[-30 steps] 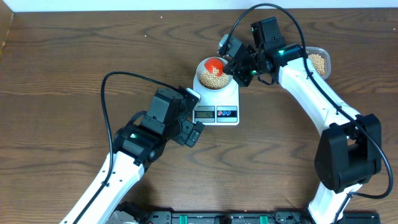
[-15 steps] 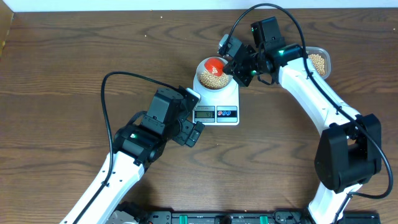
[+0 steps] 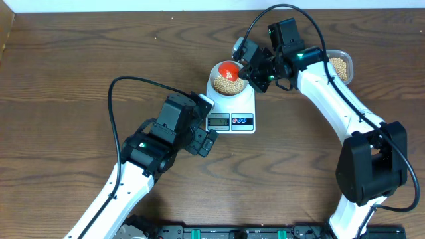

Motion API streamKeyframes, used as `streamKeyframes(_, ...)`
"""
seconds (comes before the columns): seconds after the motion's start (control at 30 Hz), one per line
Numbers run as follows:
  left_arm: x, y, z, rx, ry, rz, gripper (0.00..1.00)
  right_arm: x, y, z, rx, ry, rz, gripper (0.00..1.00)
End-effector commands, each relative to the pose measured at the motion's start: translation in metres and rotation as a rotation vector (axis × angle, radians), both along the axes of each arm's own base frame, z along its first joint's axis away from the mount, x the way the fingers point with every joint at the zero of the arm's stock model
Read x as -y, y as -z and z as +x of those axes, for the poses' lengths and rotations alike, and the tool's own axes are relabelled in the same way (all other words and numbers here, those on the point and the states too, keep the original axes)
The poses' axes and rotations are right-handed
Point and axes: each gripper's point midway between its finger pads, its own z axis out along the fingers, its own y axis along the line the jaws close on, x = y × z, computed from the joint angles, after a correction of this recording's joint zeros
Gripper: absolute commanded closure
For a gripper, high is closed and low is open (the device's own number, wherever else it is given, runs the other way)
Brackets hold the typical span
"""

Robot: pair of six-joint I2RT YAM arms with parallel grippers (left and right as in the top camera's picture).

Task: Scoop item into bowl and weigh 50g on scale
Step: 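Shake the tilted red scoop over the white bowl to empty it, then carry the empty red scoop back into the soybean tub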

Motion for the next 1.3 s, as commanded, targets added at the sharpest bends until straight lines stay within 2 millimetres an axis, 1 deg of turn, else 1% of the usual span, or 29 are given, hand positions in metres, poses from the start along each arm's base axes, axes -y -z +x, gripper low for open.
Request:
streamKeyframes(0.0, 0.002, -0.014, 0.004, 0.026, -0.002, -0.026, 0.02, -0.003, -0.023, 0.001, 0.118, -0.090, -0.011, 0.99)
streamKeyframes(0.27, 0.002, -0.014, 0.004, 0.026, -0.002, -0.026, 0.02, -0.003, -0.023, 0.001, 0.222, -0.211, -0.063, 0.99)
streamKeyframes(0.6, 0.002, -0.014, 0.004, 0.026, -0.002, -0.026, 0.02, -0.004, -0.025, 0.004, 0.244, -0.219, -0.062, 0.99)
streamKeyframes(0.7, 0.002, -0.014, 0.004, 0.026, -0.002, -0.026, 0.02, -0.005, -0.026, 0.005, 0.236, -0.200, -0.052, 0.99)
streamKeyframes(0.83, 0.002, -0.014, 0.004, 0.026, -0.002, -0.026, 0.02, -0.003, -0.036, 0.014, 0.190, -0.079, 0.009, 0.99)
streamKeyframes(0.97, 0.002, -0.014, 0.004, 0.026, -0.002, -0.026, 0.02, 0.009, -0.056, 0.020, 0.169, 0.028, 0.063, 0.99)
streamKeyframes(1.0, 0.002, -0.014, 0.004, 0.026, -0.002, -0.026, 0.02, 0.016, -0.066, 0.022, 0.162, 0.072, 0.084, 0.99)
streamKeyframes(1.07, 0.002, -0.014, 0.004, 0.026, -0.002, -0.026, 0.02, 0.025, -0.076, 0.024, 0.156, 0.118, 0.105, 0.99)
streamKeyframes(1.17, 0.002, -0.014, 0.004, 0.026, -0.002, -0.026, 0.02, 0.046, -0.094, 0.027, 0.131, 0.221, 0.146, 0.99)
streamKeyframes(1.27, 0.002, -0.014, 0.004, 0.026, -0.002, -0.026, 0.02, 0.073, -0.106, 0.029, 0.110, 0.313, 0.172, 0.99)
